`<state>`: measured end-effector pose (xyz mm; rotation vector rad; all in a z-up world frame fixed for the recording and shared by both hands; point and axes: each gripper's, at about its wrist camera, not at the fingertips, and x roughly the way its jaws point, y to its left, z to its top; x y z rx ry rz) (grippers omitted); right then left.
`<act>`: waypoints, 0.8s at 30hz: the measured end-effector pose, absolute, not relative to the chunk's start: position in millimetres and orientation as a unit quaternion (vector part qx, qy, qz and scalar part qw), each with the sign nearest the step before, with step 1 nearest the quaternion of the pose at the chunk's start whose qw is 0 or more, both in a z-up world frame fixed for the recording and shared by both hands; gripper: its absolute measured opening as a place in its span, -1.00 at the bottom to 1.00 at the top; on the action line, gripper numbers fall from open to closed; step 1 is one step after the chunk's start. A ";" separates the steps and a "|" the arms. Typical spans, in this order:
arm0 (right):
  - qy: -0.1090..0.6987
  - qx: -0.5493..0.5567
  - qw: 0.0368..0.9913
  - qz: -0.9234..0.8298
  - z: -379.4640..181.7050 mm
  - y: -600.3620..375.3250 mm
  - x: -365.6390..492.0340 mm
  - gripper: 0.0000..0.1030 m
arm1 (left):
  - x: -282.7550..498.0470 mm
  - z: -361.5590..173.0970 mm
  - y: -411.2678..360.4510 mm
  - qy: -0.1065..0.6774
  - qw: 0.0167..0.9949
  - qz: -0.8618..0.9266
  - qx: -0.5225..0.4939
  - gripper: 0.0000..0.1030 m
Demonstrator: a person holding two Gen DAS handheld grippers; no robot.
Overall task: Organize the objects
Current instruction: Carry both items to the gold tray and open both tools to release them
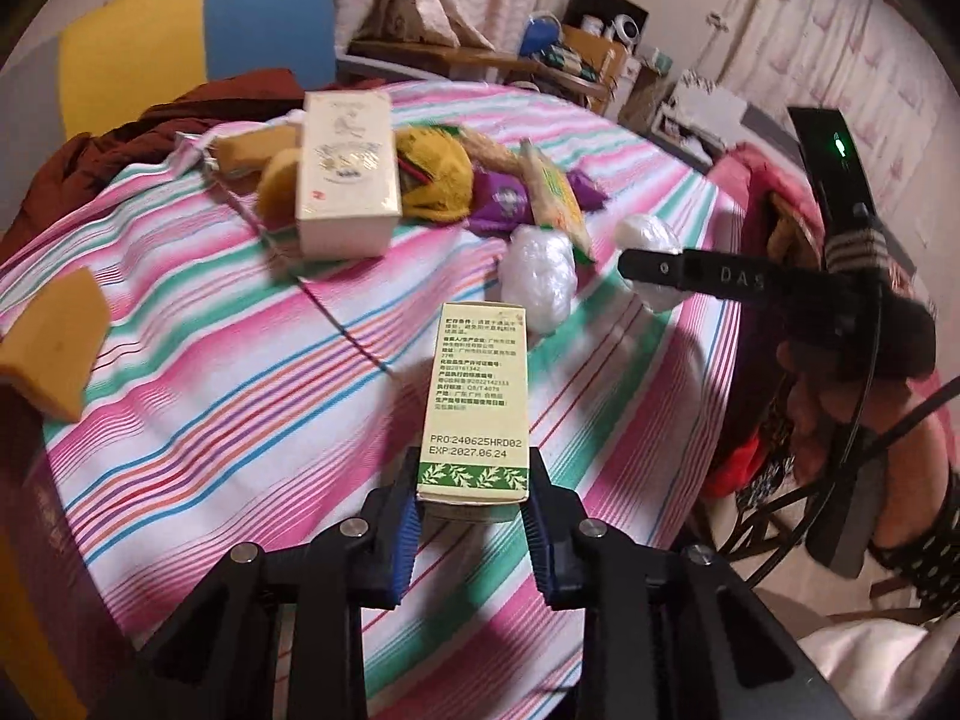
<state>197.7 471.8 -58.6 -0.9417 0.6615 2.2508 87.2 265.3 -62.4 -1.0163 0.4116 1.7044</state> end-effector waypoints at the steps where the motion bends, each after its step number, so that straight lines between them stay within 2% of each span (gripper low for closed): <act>1: 0.242 -0.350 0.301 0.854 -53.6 467.0 196.8 -0.27 | 86.1 -58.5 260.4 0.163 0.528 0.718 -0.423 -0.42; 5: 0.198 -0.322 0.270 0.886 -27.1 434.5 185.2 -0.27 | 75.6 -38.5 231.4 0.119 0.513 0.745 -0.410 -0.42; 11: 0.135 -0.316 0.161 0.925 3.9 365.6 128.9 -0.27 | 47.7 -22.7 184.4 0.071 0.457 0.788 -0.407 -0.42; 24: 0.085 -0.391 -0.056 0.915 5.6 225.7 -6.6 -0.27 | -42.6 -27.7 39.9 -0.004 0.251 0.865 -0.435 -0.42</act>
